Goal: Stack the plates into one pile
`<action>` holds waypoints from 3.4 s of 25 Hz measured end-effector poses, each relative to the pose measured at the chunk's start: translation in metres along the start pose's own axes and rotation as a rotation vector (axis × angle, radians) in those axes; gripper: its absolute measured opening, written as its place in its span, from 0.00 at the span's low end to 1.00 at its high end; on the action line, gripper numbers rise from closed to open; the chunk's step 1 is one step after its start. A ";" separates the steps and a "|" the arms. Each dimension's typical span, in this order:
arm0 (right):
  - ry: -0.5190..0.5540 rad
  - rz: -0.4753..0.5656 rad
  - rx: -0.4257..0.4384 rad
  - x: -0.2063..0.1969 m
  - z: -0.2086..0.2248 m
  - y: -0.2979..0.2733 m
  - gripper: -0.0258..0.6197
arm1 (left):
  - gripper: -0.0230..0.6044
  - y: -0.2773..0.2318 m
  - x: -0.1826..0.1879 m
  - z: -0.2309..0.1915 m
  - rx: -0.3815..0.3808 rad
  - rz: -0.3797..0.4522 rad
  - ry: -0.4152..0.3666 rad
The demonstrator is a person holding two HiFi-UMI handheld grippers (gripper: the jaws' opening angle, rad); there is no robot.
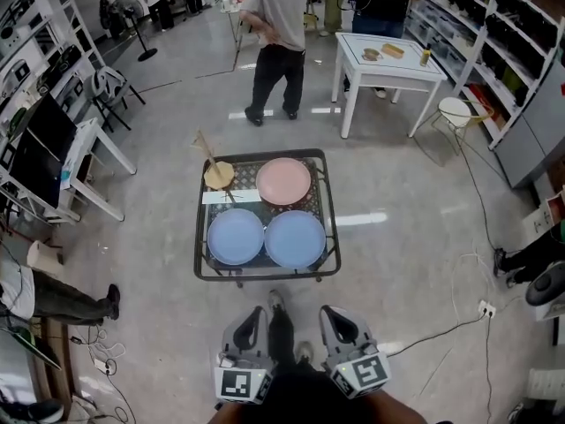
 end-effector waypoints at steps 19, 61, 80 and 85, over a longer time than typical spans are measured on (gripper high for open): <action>0.006 -0.032 -0.084 0.058 0.015 -0.202 0.05 | 0.06 -0.151 0.045 -0.163 -0.048 -0.006 0.060; 0.011 -0.223 -0.129 0.029 0.116 -0.472 0.05 | 0.06 -0.366 -0.036 -0.332 0.023 -0.228 0.135; 0.014 -0.478 -0.194 -0.082 0.184 -0.565 0.05 | 0.07 -0.444 -0.171 -0.379 0.025 -0.466 0.358; 0.015 -0.553 -0.215 -0.122 0.201 -0.582 0.05 | 0.17 -0.453 -0.211 -0.391 0.045 -0.534 0.396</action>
Point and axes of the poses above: the fingertips, and each gripper's own axes: y backward along the fingers, z to its right, x out of its top, the point moved 3 cm from there along y, backward along the fingers, and after that the axes turned 13 degrees about -x, right-handed, at the moved point
